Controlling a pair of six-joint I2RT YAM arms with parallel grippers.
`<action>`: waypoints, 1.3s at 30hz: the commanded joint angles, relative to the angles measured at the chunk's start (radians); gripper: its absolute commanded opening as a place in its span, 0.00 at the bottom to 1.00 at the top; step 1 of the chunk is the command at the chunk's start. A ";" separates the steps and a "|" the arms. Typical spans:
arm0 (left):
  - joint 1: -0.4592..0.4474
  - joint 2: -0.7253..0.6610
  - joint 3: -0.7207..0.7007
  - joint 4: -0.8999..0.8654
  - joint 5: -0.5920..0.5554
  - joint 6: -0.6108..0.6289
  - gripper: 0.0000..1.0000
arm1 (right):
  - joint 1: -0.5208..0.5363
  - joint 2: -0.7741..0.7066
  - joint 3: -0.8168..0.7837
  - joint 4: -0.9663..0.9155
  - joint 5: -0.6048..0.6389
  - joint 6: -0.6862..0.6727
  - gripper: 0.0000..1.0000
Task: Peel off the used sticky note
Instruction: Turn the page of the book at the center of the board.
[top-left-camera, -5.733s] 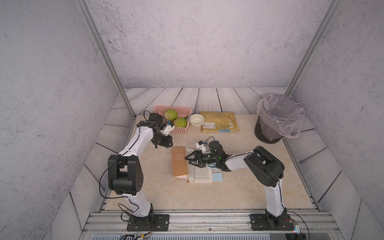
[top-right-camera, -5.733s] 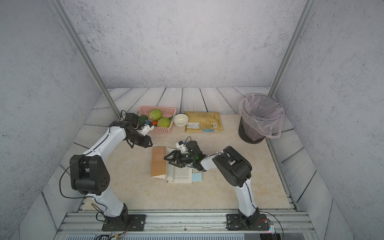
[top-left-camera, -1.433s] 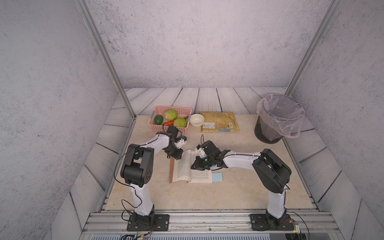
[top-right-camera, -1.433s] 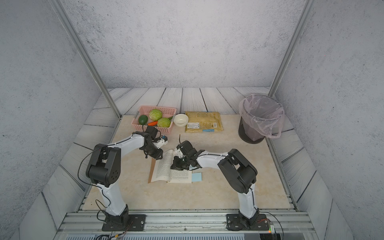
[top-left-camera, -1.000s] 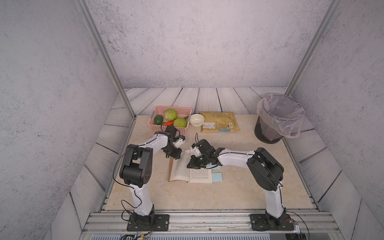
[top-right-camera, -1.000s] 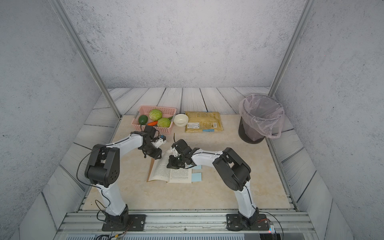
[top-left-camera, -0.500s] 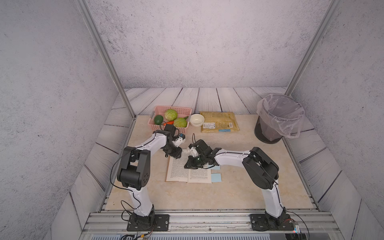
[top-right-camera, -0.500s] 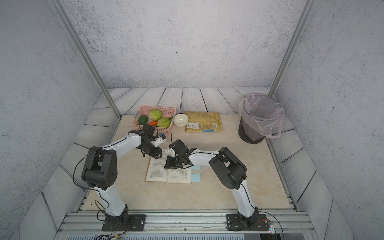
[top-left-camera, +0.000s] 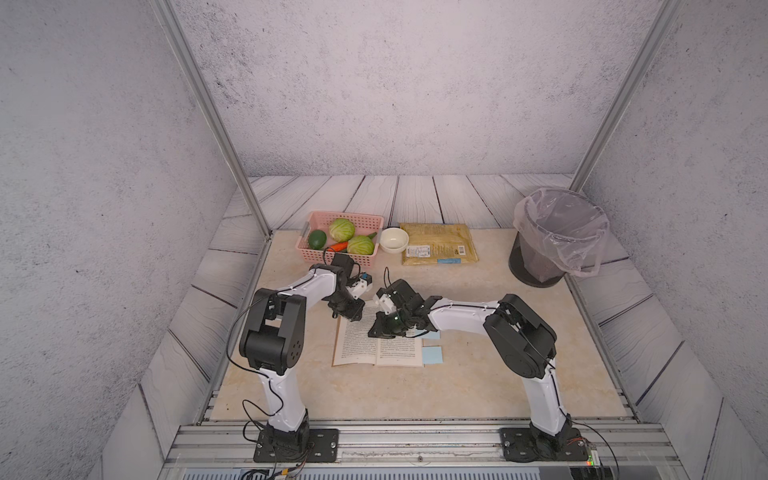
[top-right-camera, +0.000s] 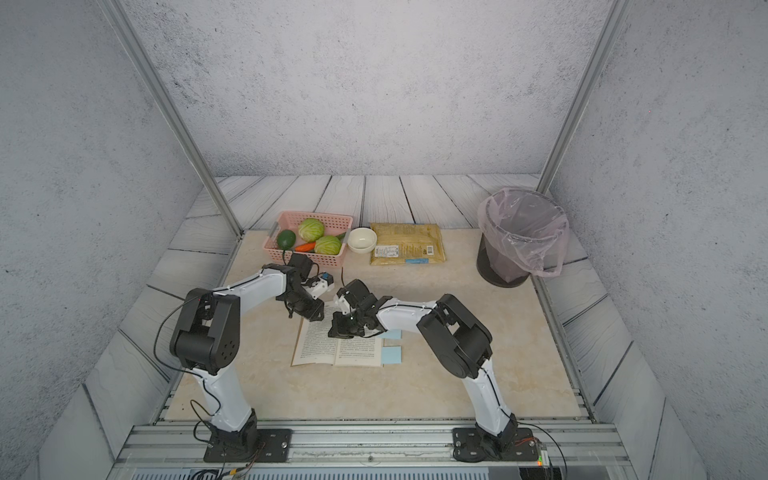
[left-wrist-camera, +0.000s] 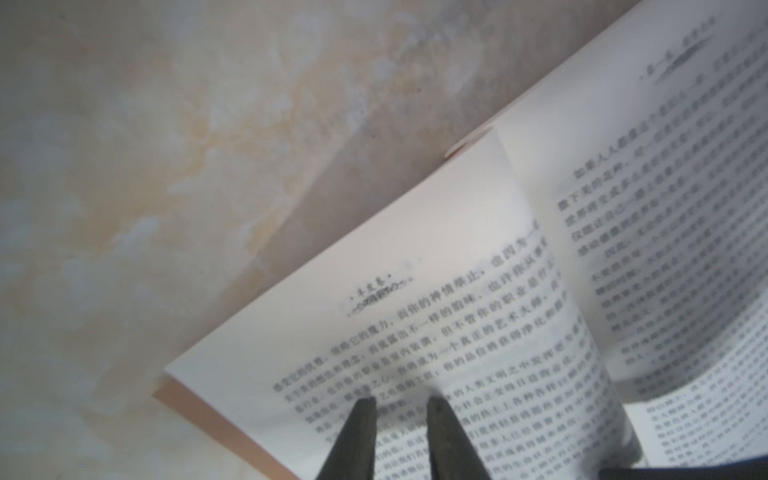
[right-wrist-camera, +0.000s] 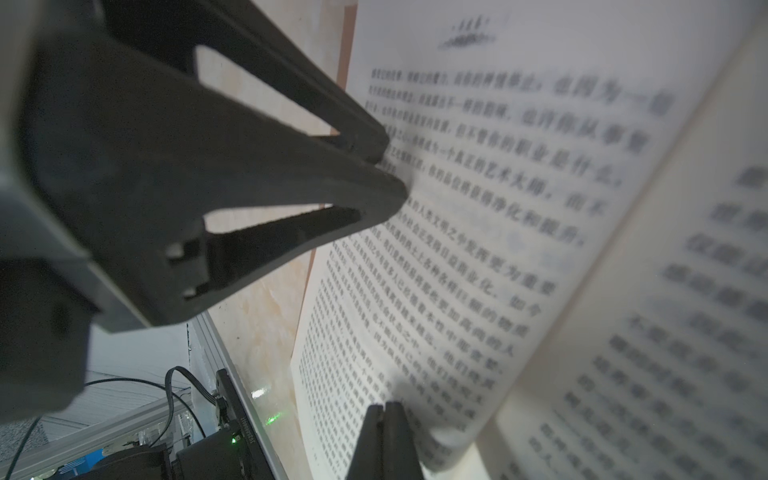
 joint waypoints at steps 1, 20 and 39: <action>-0.004 0.038 0.019 -0.033 -0.040 0.004 0.07 | 0.005 0.010 0.011 -0.056 0.024 -0.008 0.00; -0.004 0.079 0.018 -0.023 -0.103 -0.015 0.00 | -0.149 -0.400 -0.152 -0.381 0.152 -0.130 0.26; -0.002 0.071 0.006 0.000 -0.113 -0.026 0.00 | -0.374 -0.380 -0.451 -0.212 -0.007 -0.133 0.57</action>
